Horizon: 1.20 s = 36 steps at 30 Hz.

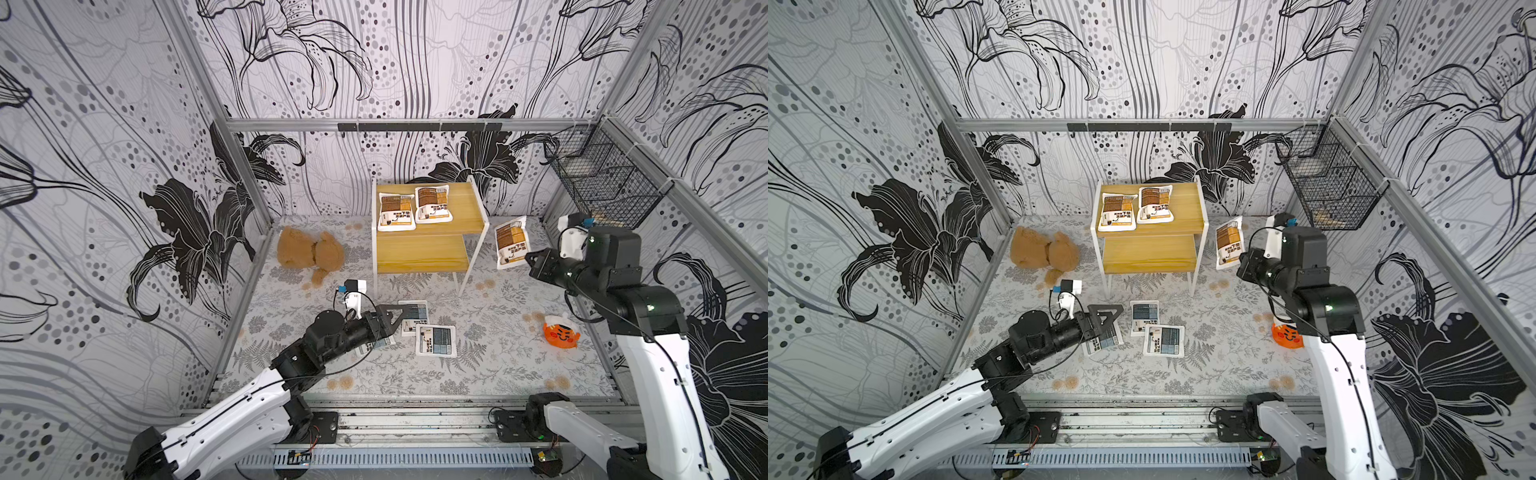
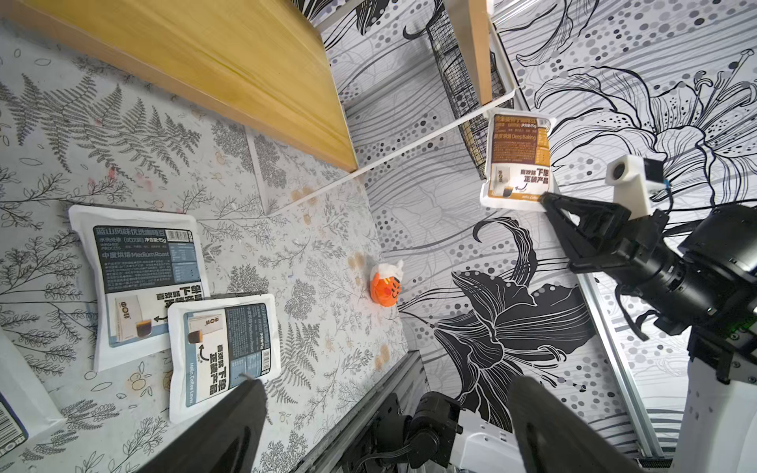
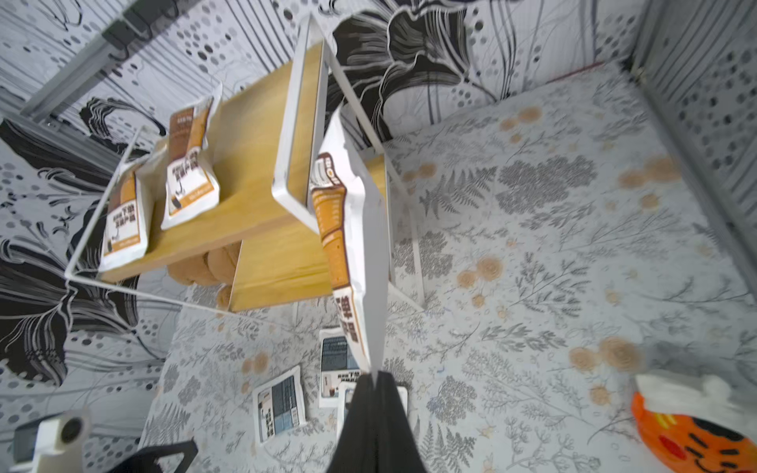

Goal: Place the bagged coffee beans on the shelf by color
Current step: Pick up the bagged coffee beans at the center of the board, then place the bagged coffee beans on the shelf.

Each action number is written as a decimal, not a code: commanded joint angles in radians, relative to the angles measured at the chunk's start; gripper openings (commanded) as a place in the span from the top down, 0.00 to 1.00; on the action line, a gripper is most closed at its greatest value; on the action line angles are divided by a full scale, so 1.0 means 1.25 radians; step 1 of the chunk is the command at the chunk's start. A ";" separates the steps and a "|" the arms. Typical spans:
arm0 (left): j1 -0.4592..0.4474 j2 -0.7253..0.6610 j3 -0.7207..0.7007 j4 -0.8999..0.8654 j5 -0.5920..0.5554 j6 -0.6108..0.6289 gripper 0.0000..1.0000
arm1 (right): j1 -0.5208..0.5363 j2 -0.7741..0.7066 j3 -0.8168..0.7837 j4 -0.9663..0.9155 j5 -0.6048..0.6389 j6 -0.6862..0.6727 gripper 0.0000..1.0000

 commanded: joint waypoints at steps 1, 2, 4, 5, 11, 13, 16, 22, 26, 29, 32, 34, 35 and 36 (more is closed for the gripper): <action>-0.005 -0.023 0.015 -0.026 -0.025 0.023 0.03 | -0.004 0.050 0.122 -0.016 0.061 -0.041 1.00; -0.005 -0.028 0.017 -0.030 -0.027 0.025 0.03 | -0.004 0.067 0.152 0.000 0.038 -0.044 1.00; -0.004 -0.036 0.022 -0.041 -0.033 0.026 0.03 | -0.003 0.119 0.223 0.024 -0.046 -0.043 1.00; -0.004 -0.038 0.025 -0.044 -0.036 0.030 0.03 | -0.004 0.146 0.253 0.029 -0.085 -0.040 1.00; -0.005 -0.045 0.047 -0.088 -0.053 0.043 0.03 | -0.004 0.294 0.391 0.070 -0.248 0.024 1.00; -0.004 -0.051 0.046 -0.092 -0.058 0.041 0.03 | -0.004 0.341 0.425 0.066 -0.271 0.038 1.00; -0.004 -0.060 0.042 -0.092 -0.065 0.035 0.03 | -0.004 0.390 0.442 0.080 -0.309 0.065 1.00; -0.004 -0.076 0.049 -0.119 -0.076 0.039 0.03 | -0.004 0.438 0.421 0.122 -0.351 0.115 1.00; -0.004 -0.085 0.052 -0.137 -0.082 0.046 0.03 | -0.004 0.440 0.379 0.155 -0.366 0.142 1.00; -0.003 -0.090 0.053 -0.144 -0.085 0.052 0.03 | -0.004 0.439 0.348 0.172 -0.383 0.160 1.00; -0.003 -0.088 0.055 -0.148 -0.086 0.056 0.03 | -0.004 0.439 0.332 0.175 -0.383 0.163 1.00; -0.002 -0.087 0.055 -0.149 -0.085 0.056 0.03 | -0.004 0.439 0.328 0.175 -0.385 0.164 1.00; -0.003 -0.085 0.056 -0.148 -0.085 0.057 0.03 | -0.003 0.439 0.326 0.175 -0.385 0.163 1.00; -0.003 -0.085 0.056 -0.149 -0.085 0.057 0.03 | -0.004 0.438 0.323 0.175 -0.385 0.163 1.00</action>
